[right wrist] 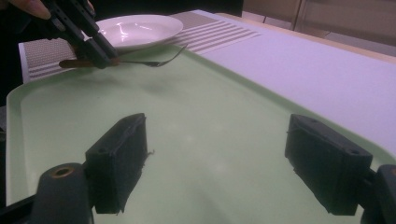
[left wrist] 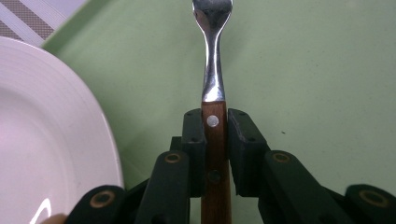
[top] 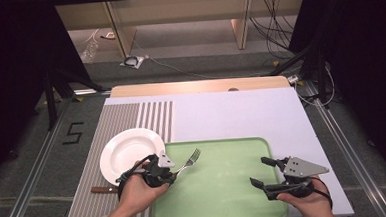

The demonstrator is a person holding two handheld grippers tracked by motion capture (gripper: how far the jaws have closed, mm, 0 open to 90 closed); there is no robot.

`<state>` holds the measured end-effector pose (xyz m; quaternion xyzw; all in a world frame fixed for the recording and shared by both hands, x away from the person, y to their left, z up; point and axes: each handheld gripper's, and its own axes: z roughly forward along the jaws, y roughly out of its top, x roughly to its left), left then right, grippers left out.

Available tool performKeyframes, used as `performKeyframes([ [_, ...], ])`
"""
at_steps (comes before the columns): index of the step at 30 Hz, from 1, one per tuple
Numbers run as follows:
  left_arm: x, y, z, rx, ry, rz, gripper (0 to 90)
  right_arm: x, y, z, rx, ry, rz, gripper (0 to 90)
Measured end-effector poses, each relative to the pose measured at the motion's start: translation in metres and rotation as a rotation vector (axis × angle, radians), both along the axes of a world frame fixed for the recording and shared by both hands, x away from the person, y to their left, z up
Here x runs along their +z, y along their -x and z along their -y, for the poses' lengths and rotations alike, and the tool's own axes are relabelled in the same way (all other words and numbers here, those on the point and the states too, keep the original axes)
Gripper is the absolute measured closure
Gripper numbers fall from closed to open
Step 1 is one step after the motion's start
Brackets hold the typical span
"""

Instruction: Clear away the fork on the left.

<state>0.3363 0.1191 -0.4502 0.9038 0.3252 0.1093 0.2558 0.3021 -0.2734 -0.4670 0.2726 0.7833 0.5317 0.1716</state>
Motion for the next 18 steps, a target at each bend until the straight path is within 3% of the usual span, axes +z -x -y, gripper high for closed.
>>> performKeyframes([
  [10, -0.0063, -0.0018, -0.0002, 0.007, -0.034, -0.004, 77.3, -0.0002, 0.0000, -0.0001, 0.002, 0.000, 0.000, 22.1],
  [14, -0.0081, -0.0010, -0.0005, 0.012, -0.043, -0.022, 77.2, 0.0004, 0.0007, 0.0001, 0.000, 0.009, -0.005, 21.9],
  [18, -0.0111, -0.0008, -0.0017, 0.002, -0.026, -0.030, 76.9, -0.0006, -0.0001, -0.0002, 0.004, 0.004, -0.002, 21.8],
])
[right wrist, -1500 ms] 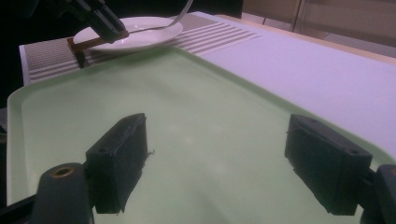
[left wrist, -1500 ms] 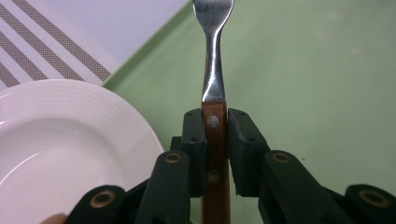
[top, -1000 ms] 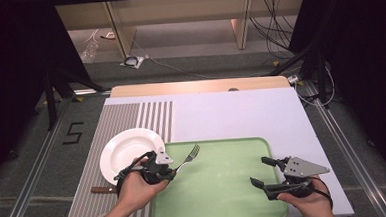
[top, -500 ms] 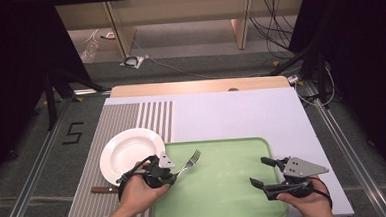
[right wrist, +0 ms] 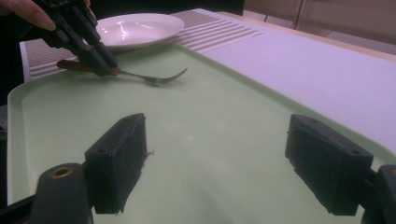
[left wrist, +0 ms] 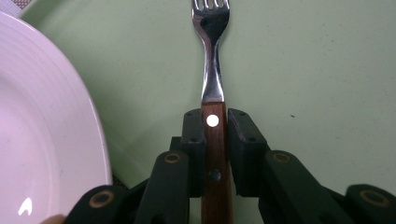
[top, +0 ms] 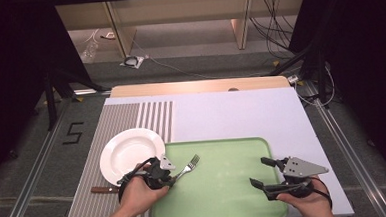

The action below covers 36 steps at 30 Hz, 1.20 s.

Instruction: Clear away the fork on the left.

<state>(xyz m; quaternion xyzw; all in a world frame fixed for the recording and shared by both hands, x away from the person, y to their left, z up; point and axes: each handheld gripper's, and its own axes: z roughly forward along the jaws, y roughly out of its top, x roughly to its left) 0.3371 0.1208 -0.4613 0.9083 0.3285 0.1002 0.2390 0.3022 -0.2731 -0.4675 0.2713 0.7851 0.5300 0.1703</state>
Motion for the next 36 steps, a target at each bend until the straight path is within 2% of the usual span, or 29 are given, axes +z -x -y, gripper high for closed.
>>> performKeyframes([
  [2, 0.000, 0.000, -0.001, -0.006, 0.010, -0.002, 76.7, 0.000, 0.000, 0.000, 0.000, -0.003, 0.002, 21.8],
  [3, 0.000, -0.002, -0.003, -0.004, 0.055, -0.013, 74.2, 0.000, 0.000, 0.000, 0.000, 0.001, 0.000, 21.7],
  [4, 0.000, -0.002, -0.003, -0.004, 0.055, -0.013, 69.4, 0.000, 0.000, 0.000, 0.000, 0.001, 0.000, 21.7],
  [5, 0.004, -0.003, -0.005, -0.015, 0.097, -0.004, 67.1, 0.000, 0.000, 0.000, 0.000, -0.002, -0.002, 21.6],
  [6, 0.004, -0.003, -0.005, -0.015, 0.097, -0.004, 66.8, 0.000, 0.000, 0.000, 0.000, -0.002, -0.002, 21.6],
  [8, 0.009, -0.004, -0.008, -0.010, 0.136, 0.022, 67.4, 0.000, 0.000, 0.000, -0.002, -0.004, -0.002, 21.6],
  [9, 0.010, -0.005, -0.010, -0.008, 0.134, 0.038, 69.8, 0.000, 0.000, 0.000, -0.003, 0.002, -0.003, 21.6],
  [10, 0.011, -0.007, -0.011, -0.007, 0.123, 0.053, 79.9, 0.000, 0.000, 0.000, -0.003, 0.007, -0.003, 21.6],
  [11, 0.010, -0.008, -0.012, -0.007, 0.100, 0.059, 79.9, 0.000, 0.000, 0.000, -0.003, 0.007, -0.003, 21.6],
  [13, 0.006, -0.010, -0.014, -0.006, 0.060, 0.057, 89.6, 0.000, 0.000, 0.000, 0.000, 0.002, 0.000, 21.6],
  [14, 0.002, -0.010, -0.014, -0.013, 0.020, 0.042, 89.7, 0.000, 0.000, -0.001, 0.000, -0.003, 0.002, 21.6],
  [16, 0.000, -0.009, -0.013, -0.019, 0.009, 0.031, 89.8, 0.000, 0.000, 0.000, -0.001, 0.002, 0.000, 21.6],
  [17, -0.002, -0.008, -0.012, -0.035, -0.014, 0.014, 89.8, 0.000, 0.000, 0.000, -0.002, -0.003, -0.003, 21.6],
  [21, -0.003, -0.004, -0.011, -0.063, -0.039, 0.004, 89.9, 0.000, 0.000, 0.000, -0.002, -0.001, -0.003, 21.6],
  [24, -0.003, -0.001, -0.011, -0.069, -0.042, 0.003, 89.9, 0.000, 0.000, 0.000, -0.002, -0.007, -0.001, 21.6],
  [26, -0.003, 0.003, -0.011, -0.076, -0.039, 0.000, 89.9, 0.000, 0.000, 0.000, -0.005, 0.006, -0.004, 21.6],
  [28, -0.005, 0.007, -0.011, -0.087, -0.040, -0.014, 89.9, 0.000, -0.001, 0.000, -0.002, 0.002, -0.001, 21.6],
  [32, -0.006, 0.020, -0.009, -0.112, -0.034, -0.006, 89.9, 0.000, 0.000, -0.001, -0.001, -0.001, -0.001, 21.6],
  [36, -0.006, 0.026, -0.006, -0.132, -0.029, -0.012, 89.9, 0.000, 0.000, -0.001, -0.004, 0.009, -0.004, 21.6],
])
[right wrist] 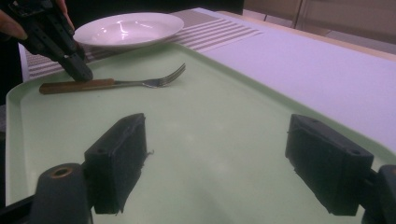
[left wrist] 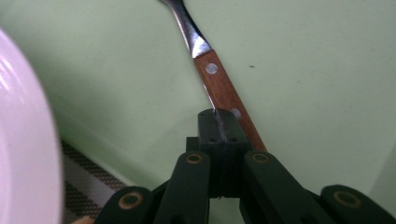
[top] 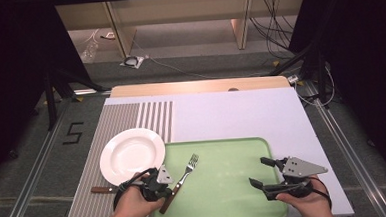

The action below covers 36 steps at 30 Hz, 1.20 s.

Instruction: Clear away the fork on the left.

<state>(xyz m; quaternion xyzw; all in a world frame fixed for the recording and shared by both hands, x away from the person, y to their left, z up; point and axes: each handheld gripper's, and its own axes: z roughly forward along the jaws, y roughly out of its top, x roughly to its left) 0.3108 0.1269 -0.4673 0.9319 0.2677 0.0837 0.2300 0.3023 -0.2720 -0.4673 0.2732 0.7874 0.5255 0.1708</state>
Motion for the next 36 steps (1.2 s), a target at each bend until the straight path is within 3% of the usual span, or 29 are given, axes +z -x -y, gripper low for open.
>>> performKeyframes([
  [7, -0.001, 0.011, 0.014, -0.063, 0.038, -0.041, 89.8, -0.001, -0.001, -0.001, 0.002, -0.007, 0.002, 21.7],
  [14, 0.001, 0.005, 0.013, -0.058, 0.053, -0.039, 89.8, 0.000, -0.001, 0.000, 0.000, -0.009, 0.001, 21.7],
  [18, 0.010, -0.009, 0.018, -0.050, 0.071, 0.006, 89.8, 0.000, -0.001, 0.000, -0.003, -0.008, 0.007, 21.7],
  [20, 0.014, -0.019, 0.028, -0.063, 0.084, 0.028, 89.8, 0.000, -0.001, -0.001, -0.004, -0.008, 0.003, 21.7],
  [21, 0.014, -0.031, 0.041, -0.089, 0.093, 0.044, 89.8, 0.001, -0.001, 0.000, -0.008, 0.004, 0.002, 21.7],
  [24, 0.012, -0.043, 0.055, -0.101, 0.084, 0.063, 89.8, 0.001, -0.001, 0.000, -0.009, 0.005, 0.004, 21.7],
  [28, 0.006, -0.062, 0.073, -0.111, 0.082, 0.054, 89.9, 0.001, -0.001, 0.001, -0.012, -0.007, 0.004, 21.8],
  [34, -0.003, -0.068, 0.076, -0.100, 0.078, 0.041, 89.9, 0.000, 0.000, 0.003, -0.014, -0.004, 0.003, 21.8],
  [36, -0.003, -0.068, 0.074, -0.089, 0.049, 0.069, 89.9, 0.000, 0.000, 0.001, -0.010, -0.011, 0.003, 21.8],
])
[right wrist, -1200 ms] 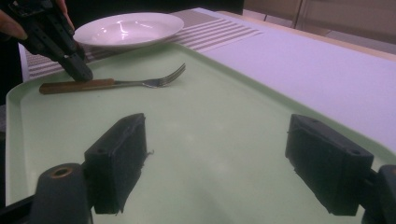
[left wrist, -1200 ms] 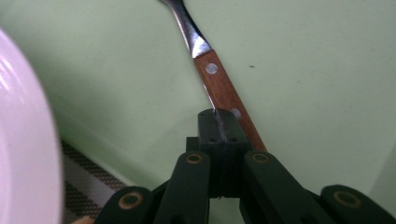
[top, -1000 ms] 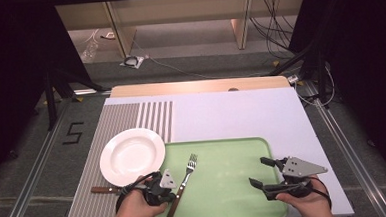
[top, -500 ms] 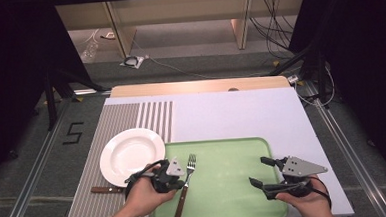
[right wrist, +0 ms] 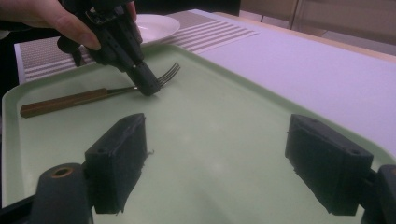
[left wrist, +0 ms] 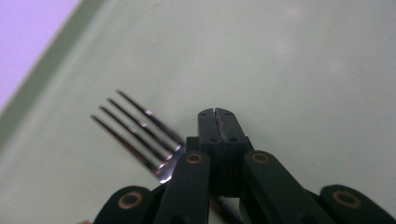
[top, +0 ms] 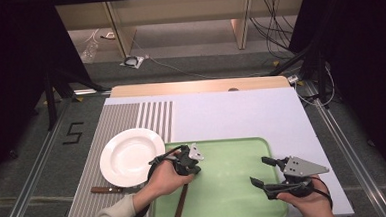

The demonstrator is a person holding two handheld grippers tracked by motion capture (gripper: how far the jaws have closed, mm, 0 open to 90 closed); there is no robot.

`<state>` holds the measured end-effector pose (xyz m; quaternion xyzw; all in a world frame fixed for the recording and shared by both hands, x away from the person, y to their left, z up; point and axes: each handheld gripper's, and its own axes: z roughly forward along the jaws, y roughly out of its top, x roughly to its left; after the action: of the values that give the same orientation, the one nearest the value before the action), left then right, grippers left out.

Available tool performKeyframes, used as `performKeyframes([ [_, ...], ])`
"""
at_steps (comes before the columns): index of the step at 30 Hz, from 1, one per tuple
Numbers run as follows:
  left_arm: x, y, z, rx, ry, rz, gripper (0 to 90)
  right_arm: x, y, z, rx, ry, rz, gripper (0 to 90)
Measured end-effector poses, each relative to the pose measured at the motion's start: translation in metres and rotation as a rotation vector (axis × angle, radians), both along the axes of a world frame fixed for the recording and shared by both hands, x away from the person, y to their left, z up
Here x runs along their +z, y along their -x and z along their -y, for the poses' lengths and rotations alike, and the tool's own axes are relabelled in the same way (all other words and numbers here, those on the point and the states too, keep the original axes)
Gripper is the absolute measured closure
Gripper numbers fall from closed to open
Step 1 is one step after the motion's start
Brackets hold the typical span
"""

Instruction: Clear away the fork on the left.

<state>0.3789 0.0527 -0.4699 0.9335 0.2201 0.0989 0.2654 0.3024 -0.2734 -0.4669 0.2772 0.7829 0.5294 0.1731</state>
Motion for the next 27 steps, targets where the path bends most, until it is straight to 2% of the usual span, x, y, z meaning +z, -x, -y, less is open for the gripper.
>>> performKeyframes([
  [2, 0.000, -0.001, -0.004, 0.017, 0.011, -0.008, 89.9, 0.000, 0.000, 0.000, -0.003, 0.006, -0.003, 21.8],
  [7, 0.000, -0.002, -0.018, 0.056, -0.001, -0.003, 89.9, 0.000, 0.000, -0.001, -0.001, 0.001, -0.002, 21.8],
  [18, -0.002, 0.003, -0.036, 0.090, 0.031, -0.007, 89.9, 0.000, 0.000, -0.001, -0.002, 0.002, 0.000, 21.8],
  [20, -0.002, 0.003, -0.039, 0.093, 0.064, 0.004, 89.7, 0.000, 0.000, 0.000, -0.004, 0.006, 0.001, 21.8],
  [21, -0.002, 0.003, -0.039, 0.093, 0.064, 0.004, 89.3, 0.001, 0.000, 0.000, -0.004, 0.007, 0.000, 21.8],
  [22, -0.001, 0.004, -0.040, 0.089, 0.088, 0.006, 86.7, 0.000, 0.000, 0.000, -0.002, 0.000, 0.003, 21.8],
  [23, 0.000, 0.004, -0.042, 0.103, 0.111, -0.006, 84.1, 0.000, 0.000, 0.000, -0.004, 0.000, 0.005, 21.8],
  [24, 0.003, 0.005, -0.046, 0.125, 0.157, 0.004, 81.9, 0.000, -0.001, 0.001, -0.004, -0.002, 0.005, 21.8],
  [25, 0.003, 0.005, -0.046, 0.125, 0.157, 0.004, 79.4, 0.000, 0.000, 0.001, -0.005, 0.005, 0.004, 21.8],
  [26, 0.007, 0.008, -0.051, 0.149, 0.189, 0.028, 77.8, 0.000, 0.000, 0.002, -0.006, 0.007, 0.003, 21.7],
  [27, 0.007, 0.008, -0.051, 0.149, 0.189, 0.028, 75.2, 0.000, -0.001, 0.001, -0.006, 0.003, 0.005, 21.7],
])
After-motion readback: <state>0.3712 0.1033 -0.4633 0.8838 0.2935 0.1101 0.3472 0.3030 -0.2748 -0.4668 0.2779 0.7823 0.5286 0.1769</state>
